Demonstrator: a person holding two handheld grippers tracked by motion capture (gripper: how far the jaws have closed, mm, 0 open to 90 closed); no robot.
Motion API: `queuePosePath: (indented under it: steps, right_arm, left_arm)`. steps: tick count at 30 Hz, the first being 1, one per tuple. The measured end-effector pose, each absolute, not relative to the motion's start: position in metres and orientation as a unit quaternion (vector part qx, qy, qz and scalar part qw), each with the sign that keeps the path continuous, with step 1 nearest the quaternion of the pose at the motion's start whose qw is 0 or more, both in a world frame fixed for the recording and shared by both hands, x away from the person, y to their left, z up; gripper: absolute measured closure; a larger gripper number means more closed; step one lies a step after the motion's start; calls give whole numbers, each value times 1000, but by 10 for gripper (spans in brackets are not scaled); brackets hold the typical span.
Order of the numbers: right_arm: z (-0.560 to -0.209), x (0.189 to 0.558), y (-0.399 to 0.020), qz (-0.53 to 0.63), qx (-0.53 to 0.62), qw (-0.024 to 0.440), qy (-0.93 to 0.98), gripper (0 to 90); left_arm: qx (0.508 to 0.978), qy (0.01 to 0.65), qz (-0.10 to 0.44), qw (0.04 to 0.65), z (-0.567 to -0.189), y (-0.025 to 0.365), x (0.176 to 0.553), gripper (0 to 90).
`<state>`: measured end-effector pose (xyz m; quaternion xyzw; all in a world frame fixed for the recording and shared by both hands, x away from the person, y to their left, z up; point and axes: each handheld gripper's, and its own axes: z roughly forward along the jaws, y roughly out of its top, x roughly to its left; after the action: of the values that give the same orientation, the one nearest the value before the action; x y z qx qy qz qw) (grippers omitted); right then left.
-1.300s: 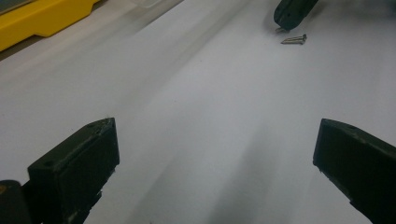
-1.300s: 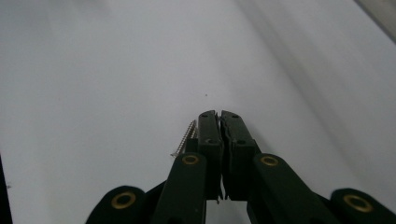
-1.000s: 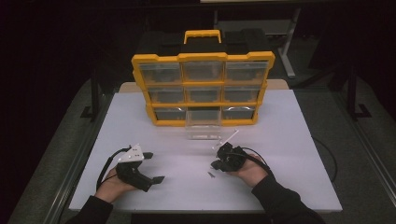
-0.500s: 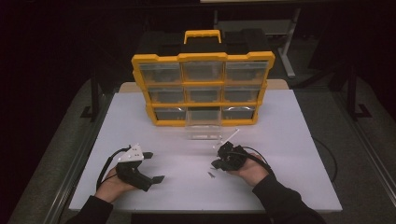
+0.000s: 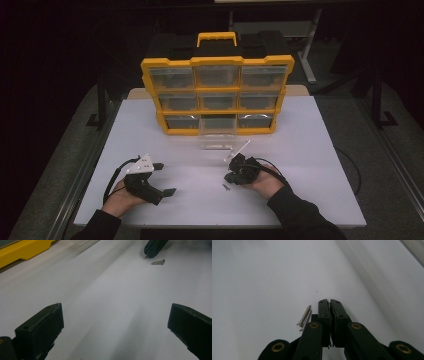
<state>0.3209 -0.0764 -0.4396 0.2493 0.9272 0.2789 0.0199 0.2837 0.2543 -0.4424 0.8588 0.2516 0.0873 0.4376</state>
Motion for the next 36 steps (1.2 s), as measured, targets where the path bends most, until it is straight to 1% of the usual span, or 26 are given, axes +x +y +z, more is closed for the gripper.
queuePosePath:
  steps: [11,36]
  right_arm:
    - [-436,321,-77,279,249,23,927,867]
    - [-404,338,-99,302,276,26,912,868]
  left_arm:
    - [859,250,88,439,-442,255,283,0]
    - [858,255,87,438,-442,255,283,0]
